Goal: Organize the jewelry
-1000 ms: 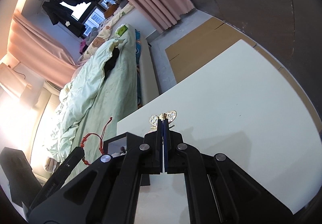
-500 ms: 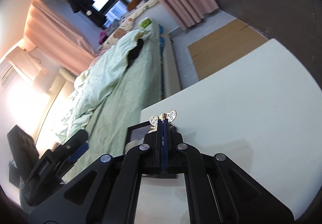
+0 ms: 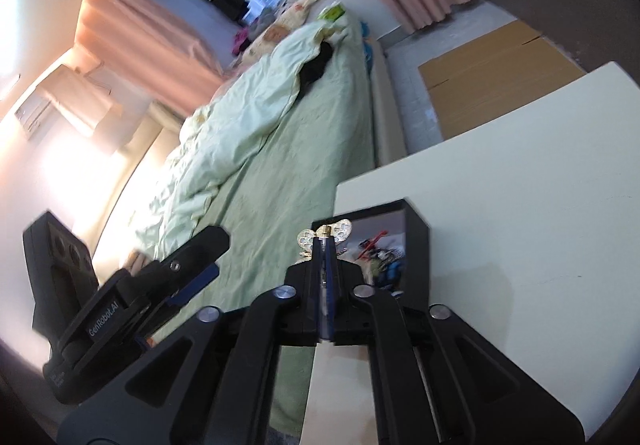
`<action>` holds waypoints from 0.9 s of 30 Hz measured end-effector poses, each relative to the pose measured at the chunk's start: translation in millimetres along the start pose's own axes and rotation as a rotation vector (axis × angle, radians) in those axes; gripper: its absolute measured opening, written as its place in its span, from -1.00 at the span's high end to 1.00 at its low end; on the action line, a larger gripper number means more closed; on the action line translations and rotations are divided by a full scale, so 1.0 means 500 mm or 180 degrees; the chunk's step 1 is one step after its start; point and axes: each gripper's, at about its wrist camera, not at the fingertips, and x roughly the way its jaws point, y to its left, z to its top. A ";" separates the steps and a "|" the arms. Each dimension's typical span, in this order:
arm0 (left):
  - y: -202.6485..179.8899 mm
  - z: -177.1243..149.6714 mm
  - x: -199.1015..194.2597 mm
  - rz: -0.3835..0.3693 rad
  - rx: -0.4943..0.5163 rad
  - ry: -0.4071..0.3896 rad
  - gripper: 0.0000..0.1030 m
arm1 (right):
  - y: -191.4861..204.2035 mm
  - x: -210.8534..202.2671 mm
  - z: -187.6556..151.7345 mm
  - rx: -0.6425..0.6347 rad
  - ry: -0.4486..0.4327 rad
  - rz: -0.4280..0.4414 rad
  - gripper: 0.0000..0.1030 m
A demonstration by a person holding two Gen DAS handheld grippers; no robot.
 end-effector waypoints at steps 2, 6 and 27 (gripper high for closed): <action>0.003 0.000 0.000 -0.0028 -0.0023 -0.0002 -0.58 | -0.007 -0.004 -0.003 0.0039 -0.0022 -0.0082 -0.23; 0.001 0.001 -0.006 -0.0001 0.0004 -0.0018 -0.59 | -0.028 -0.030 0.003 0.0100 -0.0127 -0.0161 -0.32; -0.029 -0.039 -0.101 0.0080 0.0453 -0.0202 -0.84 | -0.046 -0.190 -0.033 -0.0347 -0.0294 -0.0713 -0.68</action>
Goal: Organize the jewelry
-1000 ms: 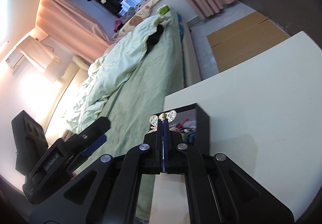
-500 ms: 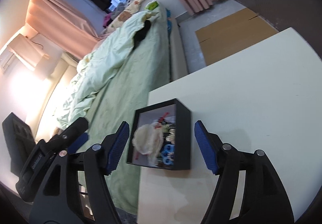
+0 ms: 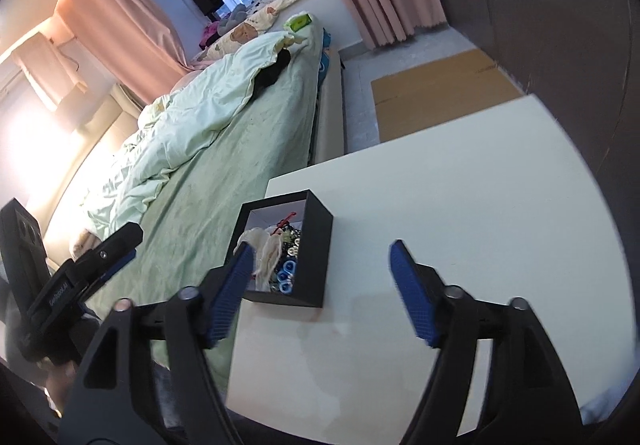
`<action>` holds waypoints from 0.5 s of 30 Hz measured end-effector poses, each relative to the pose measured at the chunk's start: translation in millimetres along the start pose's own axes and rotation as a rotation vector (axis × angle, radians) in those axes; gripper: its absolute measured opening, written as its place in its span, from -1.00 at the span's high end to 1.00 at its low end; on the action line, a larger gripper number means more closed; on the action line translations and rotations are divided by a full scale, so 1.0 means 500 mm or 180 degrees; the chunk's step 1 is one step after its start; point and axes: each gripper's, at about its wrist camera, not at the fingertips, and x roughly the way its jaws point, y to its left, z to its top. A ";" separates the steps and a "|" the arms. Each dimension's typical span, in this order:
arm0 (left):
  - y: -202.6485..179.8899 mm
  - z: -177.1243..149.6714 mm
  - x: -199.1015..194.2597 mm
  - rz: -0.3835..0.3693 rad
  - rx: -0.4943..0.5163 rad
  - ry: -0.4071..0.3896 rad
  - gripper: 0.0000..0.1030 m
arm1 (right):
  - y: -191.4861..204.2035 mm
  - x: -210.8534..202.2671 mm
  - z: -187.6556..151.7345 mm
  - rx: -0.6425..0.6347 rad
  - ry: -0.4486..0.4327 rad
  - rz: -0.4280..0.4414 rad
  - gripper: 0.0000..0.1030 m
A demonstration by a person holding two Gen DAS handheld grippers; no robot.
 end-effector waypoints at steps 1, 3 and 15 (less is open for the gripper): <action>-0.004 -0.003 -0.005 -0.0007 0.0039 -0.0011 -0.84 | 0.002 -0.011 0.001 -0.0026 -0.0048 -0.0009 -0.78; -0.011 -0.010 -0.015 0.0014 0.0097 -0.0043 -0.84 | 0.004 -0.036 -0.002 -0.0105 -0.0114 -0.0032 -0.80; -0.040 -0.033 -0.053 0.0004 0.0097 -0.0233 -0.84 | 0.015 -0.096 -0.030 -0.0358 -0.0163 -0.0126 -0.90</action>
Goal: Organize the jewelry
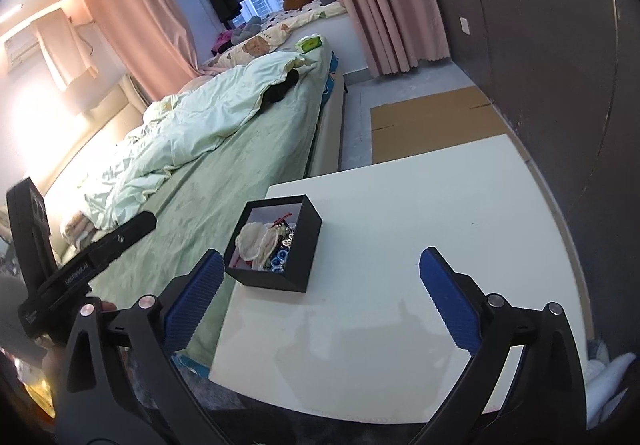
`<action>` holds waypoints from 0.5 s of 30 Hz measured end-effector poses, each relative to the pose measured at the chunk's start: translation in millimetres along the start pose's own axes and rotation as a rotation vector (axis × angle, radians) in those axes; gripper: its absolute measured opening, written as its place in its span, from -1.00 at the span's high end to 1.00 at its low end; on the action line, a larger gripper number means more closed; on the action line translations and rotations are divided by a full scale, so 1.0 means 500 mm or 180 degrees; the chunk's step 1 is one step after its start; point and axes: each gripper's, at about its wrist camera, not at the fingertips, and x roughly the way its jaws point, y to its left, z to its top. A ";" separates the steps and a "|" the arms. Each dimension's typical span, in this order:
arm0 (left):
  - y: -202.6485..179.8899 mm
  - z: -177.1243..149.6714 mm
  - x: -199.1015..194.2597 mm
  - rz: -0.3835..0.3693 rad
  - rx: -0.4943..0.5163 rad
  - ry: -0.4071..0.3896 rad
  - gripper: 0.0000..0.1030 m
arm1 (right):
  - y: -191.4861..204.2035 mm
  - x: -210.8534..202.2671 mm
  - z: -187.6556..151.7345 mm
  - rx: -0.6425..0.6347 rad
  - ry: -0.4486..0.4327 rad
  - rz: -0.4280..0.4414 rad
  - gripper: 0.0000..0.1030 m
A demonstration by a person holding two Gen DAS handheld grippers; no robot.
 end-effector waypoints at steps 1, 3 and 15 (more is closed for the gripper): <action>-0.004 -0.001 -0.002 0.0002 0.0021 -0.0013 -0.84 | -0.002 -0.003 -0.001 -0.0027 0.0006 -0.0029 -0.90; -0.011 -0.007 -0.008 0.0010 0.0072 -0.0032 -0.84 | -0.008 -0.008 -0.005 -0.0043 0.0027 -0.0058 -0.90; -0.005 -0.042 -0.050 0.0051 0.0303 -0.0052 -0.84 | -0.012 -0.024 -0.036 -0.0266 0.0269 -0.0044 -0.90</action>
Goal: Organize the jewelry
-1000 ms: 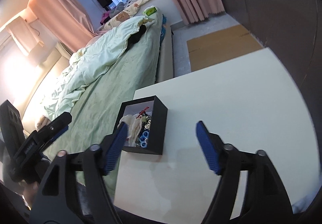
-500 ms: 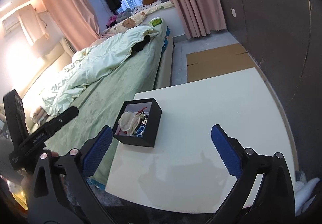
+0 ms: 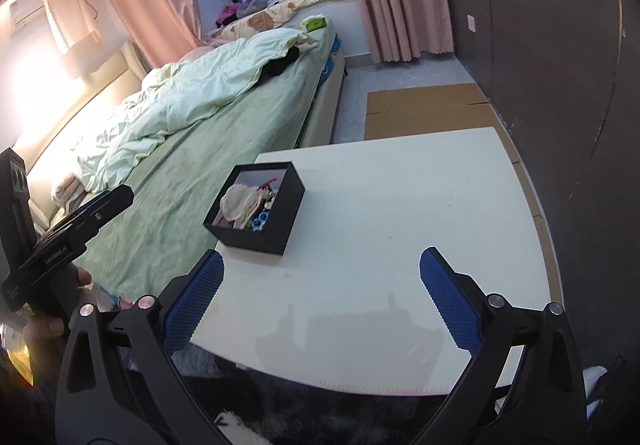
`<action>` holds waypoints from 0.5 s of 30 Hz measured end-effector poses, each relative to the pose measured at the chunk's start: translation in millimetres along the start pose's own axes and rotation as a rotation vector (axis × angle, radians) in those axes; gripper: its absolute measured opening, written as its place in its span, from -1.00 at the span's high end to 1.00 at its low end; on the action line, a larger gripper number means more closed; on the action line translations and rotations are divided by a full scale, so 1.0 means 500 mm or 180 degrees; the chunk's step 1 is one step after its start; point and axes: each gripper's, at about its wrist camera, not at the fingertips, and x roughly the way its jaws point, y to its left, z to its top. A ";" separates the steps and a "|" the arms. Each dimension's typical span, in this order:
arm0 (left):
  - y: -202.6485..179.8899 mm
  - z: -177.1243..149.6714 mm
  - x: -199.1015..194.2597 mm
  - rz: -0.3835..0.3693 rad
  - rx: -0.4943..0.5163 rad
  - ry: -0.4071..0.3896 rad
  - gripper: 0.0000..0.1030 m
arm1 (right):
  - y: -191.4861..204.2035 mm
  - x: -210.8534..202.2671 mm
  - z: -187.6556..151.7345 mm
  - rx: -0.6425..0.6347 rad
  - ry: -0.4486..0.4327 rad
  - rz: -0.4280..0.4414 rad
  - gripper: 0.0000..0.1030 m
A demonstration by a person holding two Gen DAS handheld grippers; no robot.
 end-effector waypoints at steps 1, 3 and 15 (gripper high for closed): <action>0.005 -0.004 -0.004 0.0008 -0.0007 0.0003 -0.84 | 0.004 -0.003 -0.002 -0.0021 0.0001 0.0029 -0.90; 0.011 -0.007 -0.010 0.0037 0.0015 -0.0003 -0.84 | 0.010 -0.007 -0.007 -0.0052 0.0001 0.0064 -0.90; 0.034 -0.004 -0.040 0.0076 -0.0034 -0.0130 -0.84 | 0.005 -0.015 -0.014 0.0013 -0.0076 0.0064 -0.90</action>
